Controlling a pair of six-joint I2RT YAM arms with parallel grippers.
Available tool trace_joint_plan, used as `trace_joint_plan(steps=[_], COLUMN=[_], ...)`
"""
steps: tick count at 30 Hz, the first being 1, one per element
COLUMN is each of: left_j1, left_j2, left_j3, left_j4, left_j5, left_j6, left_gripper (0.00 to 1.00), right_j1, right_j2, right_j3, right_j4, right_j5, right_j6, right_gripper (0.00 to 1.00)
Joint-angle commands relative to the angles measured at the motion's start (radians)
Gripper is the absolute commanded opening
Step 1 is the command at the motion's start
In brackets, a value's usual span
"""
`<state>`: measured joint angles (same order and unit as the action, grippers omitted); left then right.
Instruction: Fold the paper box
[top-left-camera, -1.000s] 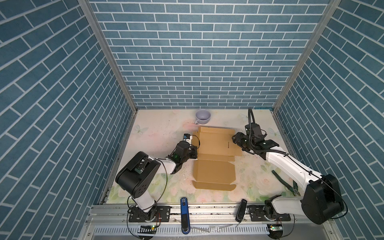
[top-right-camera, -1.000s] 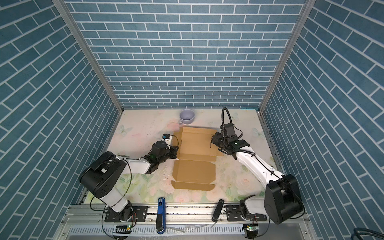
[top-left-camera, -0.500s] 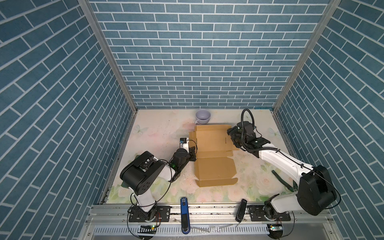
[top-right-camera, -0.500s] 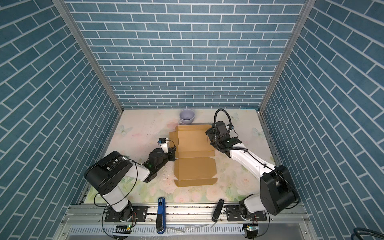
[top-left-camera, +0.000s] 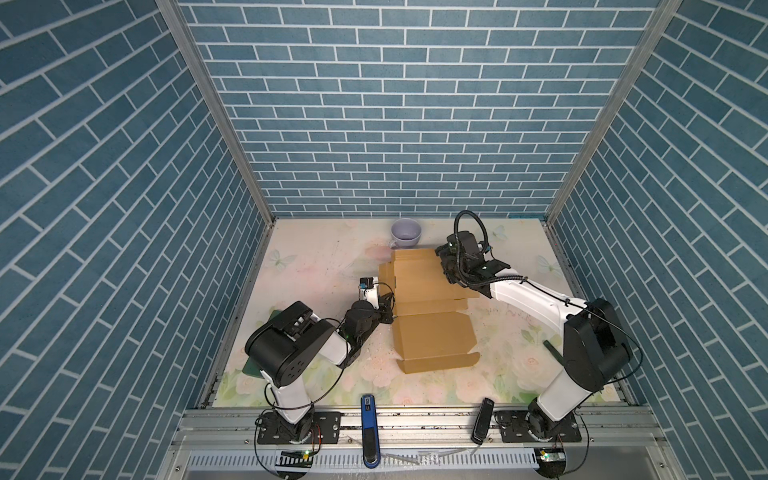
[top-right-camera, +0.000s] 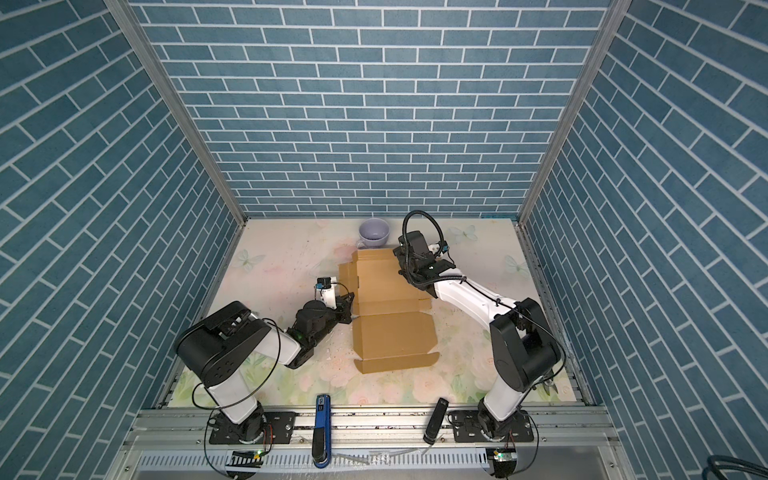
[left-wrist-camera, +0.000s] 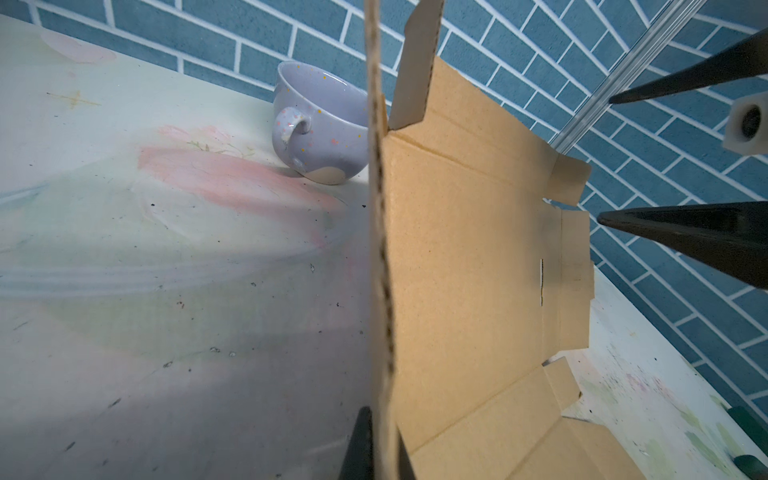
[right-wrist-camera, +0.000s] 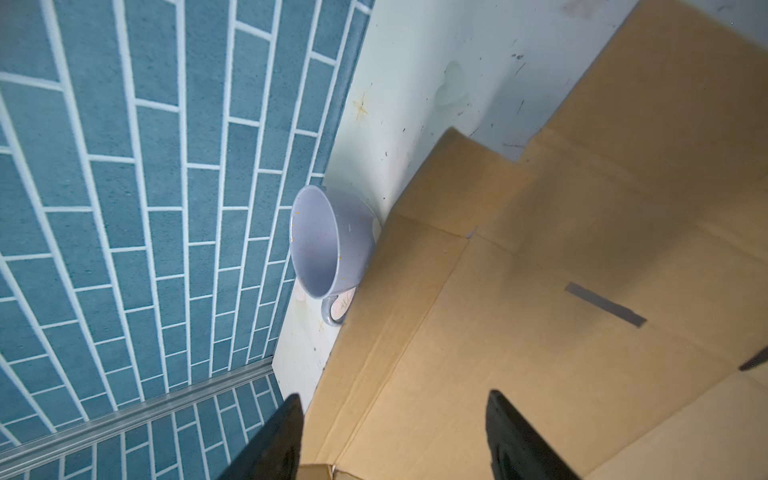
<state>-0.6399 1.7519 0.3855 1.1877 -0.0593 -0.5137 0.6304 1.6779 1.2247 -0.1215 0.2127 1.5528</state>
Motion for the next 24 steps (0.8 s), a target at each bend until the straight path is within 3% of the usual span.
trace_joint_plan(steps=[1,24], left_j1=[-0.006,-0.009], left_j2=[0.034,0.098], left_j3=[-0.015,-0.029], left_j4=[0.072,0.217], left_j5=[0.020,0.032], left_j6=[0.013,0.035], left_gripper=[0.00,0.00], right_j1=[0.005,0.003], right_j2=[0.029,0.142], right_j3=[0.063,0.105], right_j4=[0.019,0.085], right_j5=[0.028,0.007], right_j6=[0.081,0.208], right_gripper=[0.69,0.68])
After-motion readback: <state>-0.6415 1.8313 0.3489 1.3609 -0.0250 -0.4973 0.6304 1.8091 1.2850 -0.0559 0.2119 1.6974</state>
